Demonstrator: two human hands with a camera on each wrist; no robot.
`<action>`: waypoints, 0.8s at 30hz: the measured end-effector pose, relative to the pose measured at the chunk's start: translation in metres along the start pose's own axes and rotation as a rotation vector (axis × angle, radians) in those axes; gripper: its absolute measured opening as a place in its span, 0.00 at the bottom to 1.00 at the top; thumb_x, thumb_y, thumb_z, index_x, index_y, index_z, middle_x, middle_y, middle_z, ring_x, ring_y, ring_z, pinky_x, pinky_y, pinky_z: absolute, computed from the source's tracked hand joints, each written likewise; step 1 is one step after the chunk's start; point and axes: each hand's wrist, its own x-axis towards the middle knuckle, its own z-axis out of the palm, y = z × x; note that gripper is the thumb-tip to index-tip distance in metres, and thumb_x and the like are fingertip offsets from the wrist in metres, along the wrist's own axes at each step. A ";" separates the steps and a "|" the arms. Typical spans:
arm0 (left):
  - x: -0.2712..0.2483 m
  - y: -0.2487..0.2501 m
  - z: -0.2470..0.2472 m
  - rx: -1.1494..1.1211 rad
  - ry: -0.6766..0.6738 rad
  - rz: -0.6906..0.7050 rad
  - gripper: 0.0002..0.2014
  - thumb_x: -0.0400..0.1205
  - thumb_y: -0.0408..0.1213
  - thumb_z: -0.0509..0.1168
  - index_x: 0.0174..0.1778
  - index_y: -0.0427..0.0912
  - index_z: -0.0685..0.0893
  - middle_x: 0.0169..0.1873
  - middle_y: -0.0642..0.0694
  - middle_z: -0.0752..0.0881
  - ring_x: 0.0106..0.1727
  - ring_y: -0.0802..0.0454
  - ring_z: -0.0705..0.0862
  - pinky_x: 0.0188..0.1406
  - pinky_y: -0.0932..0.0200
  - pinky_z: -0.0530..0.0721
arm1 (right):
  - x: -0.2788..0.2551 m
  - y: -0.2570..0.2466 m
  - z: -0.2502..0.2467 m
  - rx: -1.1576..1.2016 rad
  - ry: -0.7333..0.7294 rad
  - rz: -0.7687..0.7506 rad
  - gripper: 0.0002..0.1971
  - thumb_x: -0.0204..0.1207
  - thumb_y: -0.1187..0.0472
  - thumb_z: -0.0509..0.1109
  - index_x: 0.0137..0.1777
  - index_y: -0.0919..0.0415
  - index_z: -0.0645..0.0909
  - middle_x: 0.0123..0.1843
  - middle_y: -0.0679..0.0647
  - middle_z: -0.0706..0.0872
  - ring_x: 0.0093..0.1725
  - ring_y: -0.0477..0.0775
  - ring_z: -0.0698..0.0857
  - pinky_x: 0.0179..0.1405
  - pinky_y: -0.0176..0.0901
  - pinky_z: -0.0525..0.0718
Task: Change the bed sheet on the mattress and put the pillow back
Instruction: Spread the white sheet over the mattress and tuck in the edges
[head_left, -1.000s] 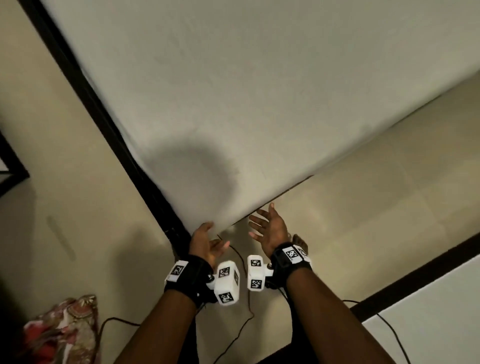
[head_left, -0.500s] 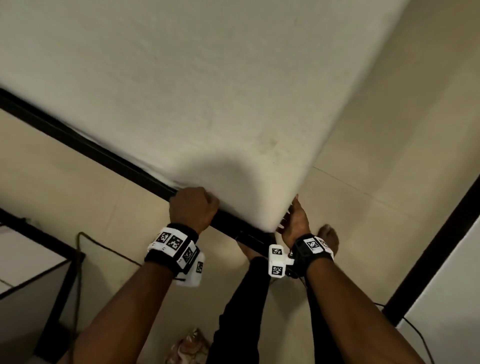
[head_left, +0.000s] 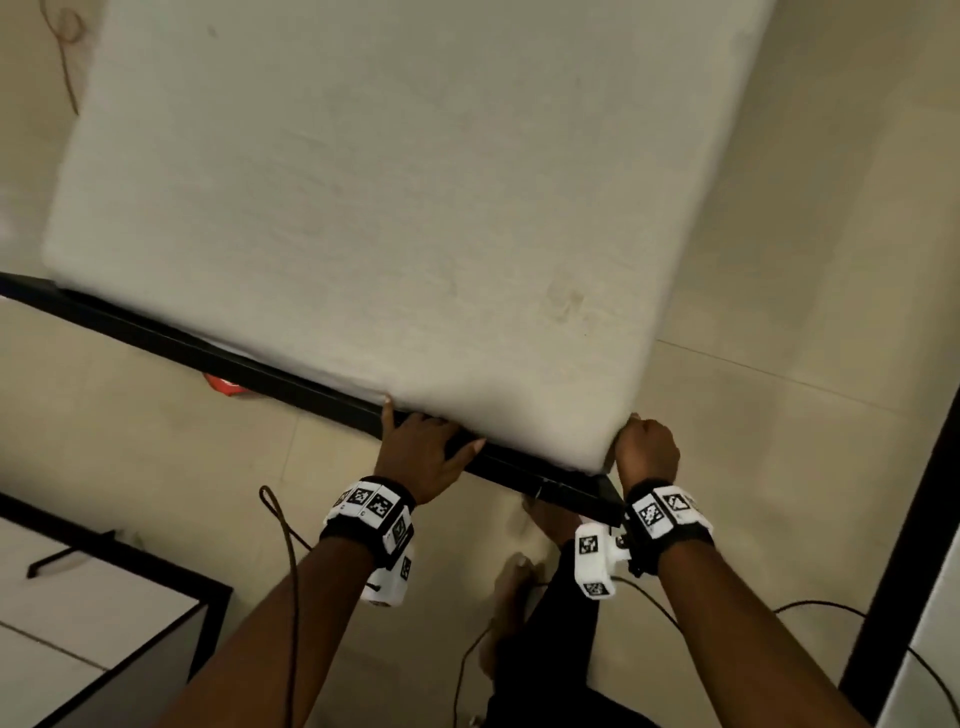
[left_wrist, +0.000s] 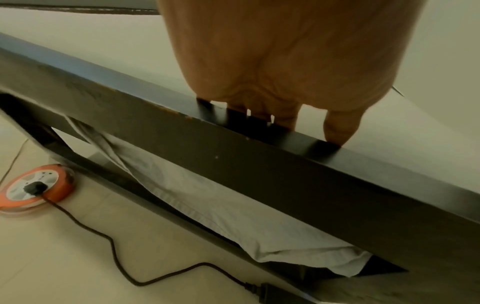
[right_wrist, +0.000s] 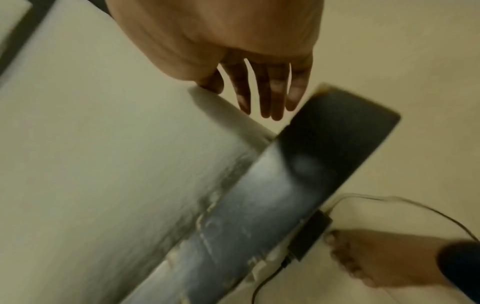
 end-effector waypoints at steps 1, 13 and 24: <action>0.000 -0.004 -0.002 -0.035 0.016 0.027 0.30 0.81 0.70 0.46 0.57 0.61 0.90 0.52 0.59 0.91 0.64 0.52 0.84 0.81 0.25 0.48 | -0.010 -0.001 -0.002 -0.008 0.102 -0.095 0.18 0.87 0.54 0.59 0.53 0.70 0.82 0.57 0.70 0.86 0.58 0.70 0.83 0.48 0.48 0.73; 0.013 -0.081 -0.040 -0.122 0.263 0.038 0.29 0.74 0.75 0.61 0.51 0.53 0.85 0.36 0.53 0.90 0.56 0.40 0.83 0.57 0.44 0.81 | -0.112 0.006 0.093 -0.634 -0.205 -0.795 0.24 0.72 0.42 0.70 0.65 0.51 0.82 0.60 0.53 0.89 0.61 0.61 0.85 0.63 0.52 0.80; 0.009 -0.088 -0.035 0.286 0.239 0.121 0.34 0.83 0.70 0.46 0.37 0.50 0.89 0.39 0.51 0.89 0.61 0.44 0.78 0.54 0.44 0.70 | -0.140 -0.017 0.159 -0.686 0.059 -1.003 0.30 0.55 0.58 0.81 0.61 0.62 0.86 0.51 0.56 0.90 0.50 0.58 0.88 0.53 0.48 0.86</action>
